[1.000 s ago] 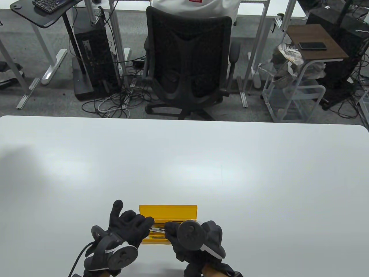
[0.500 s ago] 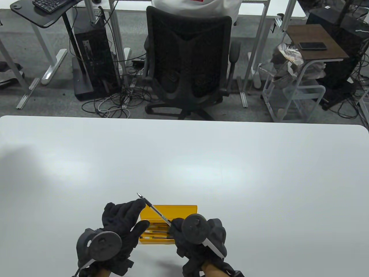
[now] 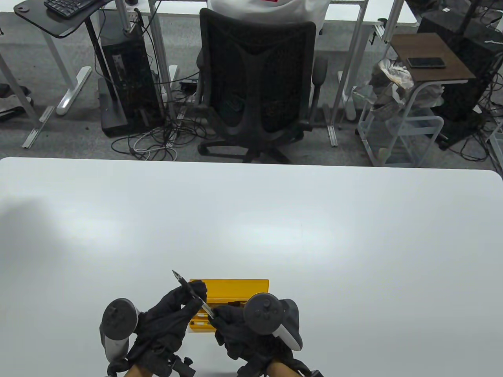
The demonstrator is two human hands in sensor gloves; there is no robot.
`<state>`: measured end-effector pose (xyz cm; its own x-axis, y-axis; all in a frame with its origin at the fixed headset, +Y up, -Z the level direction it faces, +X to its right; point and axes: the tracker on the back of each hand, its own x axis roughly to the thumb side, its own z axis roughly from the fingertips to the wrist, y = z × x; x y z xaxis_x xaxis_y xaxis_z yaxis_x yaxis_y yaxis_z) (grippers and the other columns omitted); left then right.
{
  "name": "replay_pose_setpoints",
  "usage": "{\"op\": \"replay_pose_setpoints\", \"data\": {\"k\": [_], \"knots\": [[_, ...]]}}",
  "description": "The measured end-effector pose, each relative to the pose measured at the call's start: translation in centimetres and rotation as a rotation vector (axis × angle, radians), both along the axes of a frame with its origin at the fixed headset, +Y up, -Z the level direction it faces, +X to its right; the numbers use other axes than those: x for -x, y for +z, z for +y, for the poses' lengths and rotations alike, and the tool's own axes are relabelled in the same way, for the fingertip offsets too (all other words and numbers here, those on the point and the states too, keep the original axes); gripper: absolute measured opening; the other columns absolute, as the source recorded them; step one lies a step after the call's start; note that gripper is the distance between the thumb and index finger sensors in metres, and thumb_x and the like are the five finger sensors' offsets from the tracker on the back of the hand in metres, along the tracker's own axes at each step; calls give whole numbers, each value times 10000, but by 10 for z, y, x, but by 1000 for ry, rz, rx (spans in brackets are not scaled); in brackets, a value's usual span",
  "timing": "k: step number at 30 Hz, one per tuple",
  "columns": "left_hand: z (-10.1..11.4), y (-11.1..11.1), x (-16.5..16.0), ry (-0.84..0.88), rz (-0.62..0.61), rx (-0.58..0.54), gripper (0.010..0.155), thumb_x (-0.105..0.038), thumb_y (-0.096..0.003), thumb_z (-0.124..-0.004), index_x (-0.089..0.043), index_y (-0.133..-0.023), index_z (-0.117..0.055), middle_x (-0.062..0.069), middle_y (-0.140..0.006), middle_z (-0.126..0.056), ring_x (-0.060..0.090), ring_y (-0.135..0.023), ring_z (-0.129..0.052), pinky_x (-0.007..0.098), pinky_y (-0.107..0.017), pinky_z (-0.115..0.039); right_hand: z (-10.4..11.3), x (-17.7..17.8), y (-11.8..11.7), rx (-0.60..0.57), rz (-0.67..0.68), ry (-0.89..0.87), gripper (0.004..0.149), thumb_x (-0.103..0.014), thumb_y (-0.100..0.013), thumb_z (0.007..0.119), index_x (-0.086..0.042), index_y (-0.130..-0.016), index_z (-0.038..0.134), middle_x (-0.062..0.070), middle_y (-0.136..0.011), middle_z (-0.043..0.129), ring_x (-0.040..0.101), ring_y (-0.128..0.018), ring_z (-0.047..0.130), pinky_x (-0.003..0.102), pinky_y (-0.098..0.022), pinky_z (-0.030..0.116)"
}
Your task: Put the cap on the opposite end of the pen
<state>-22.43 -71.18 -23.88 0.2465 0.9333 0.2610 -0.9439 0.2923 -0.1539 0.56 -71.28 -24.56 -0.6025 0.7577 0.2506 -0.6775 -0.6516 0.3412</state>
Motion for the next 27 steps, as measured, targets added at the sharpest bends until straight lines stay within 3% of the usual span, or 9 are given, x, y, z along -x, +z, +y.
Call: {"op": "replay_pose_setpoints", "data": {"k": [3, 5, 7, 10, 15, 20, 27], "knots": [[7, 1, 3, -26, 21, -42, 489, -337, -542, -779, -172, -1002, -754, 97, -937, -861, 334, -833, -774, 730, -727, -414, 0, -2, 0, 8, -50, -12, 498, -343, -438, 745, -93, -856, 849, 79, -524, 1045, 187, -306, 1030, 367, -240, 865], [13, 0, 13, -53, 108, -84, 488, -334, -538, -775, -154, -991, -767, 117, -923, -881, 341, -810, -800, 724, -717, -437, -2, -5, -1, -3, -80, 43, 544, -357, -439, 740, -68, -895, 805, 83, -541, 1036, 194, -320, 1026, 372, -250, 860], [19, -2, 30, -143, 206, -122, 491, -317, -537, -779, -119, -986, -765, 156, -908, -902, 356, -780, -838, 709, -704, -477, -3, -11, -4, -20, -102, 77, 539, -366, -440, 738, -78, -889, 813, 76, -536, 1036, 192, -319, 1026, 370, -249, 861], [22, -5, 48, -359, 317, -127, 495, -313, -522, -804, -52, -943, -785, 198, -771, -986, 349, -635, -928, 668, -661, -569, -4, -16, -6, -2, -125, 72, 535, -367, -443, 737, -82, -889, 814, 82, -540, 1035, 199, -327, 1025, 376, -255, 858], [10, -15, 64, -803, 433, 18, 523, -390, -499, -862, -46, -891, -822, 148, -595, -1018, 278, -469, -948, 616, -629, -643, -4, -20, -8, -4, -147, 82, 535, -372, -444, 737, -90, -892, 814, 85, -546, 1034, 205, -333, 1025, 380, -259, 856], [-17, -32, 65, -1073, 418, 192, 534, -401, -481, -888, -36, -869, -846, 142, -543, -1025, 271, -423, -948, 605, -616, -661, -5, -19, -8, -1, -141, 119, 539, -380, -445, 737, -94, -895, 812, 87, -554, 1032, 208, -340, 1024, 382, -264, 855], [-42, -46, 59, -1298, 384, 293, 551, -415, -472, -895, -38, -871, -848, 134, -538, -1025, 268, -420, -948, 599, -619, -662, -6, -21, -8, 7, -149, 126, 541, -384, -445, 737, -97, -897, 811, 87, -556, 1032, 209, -343, 1024, 382, -265, 856]]}}
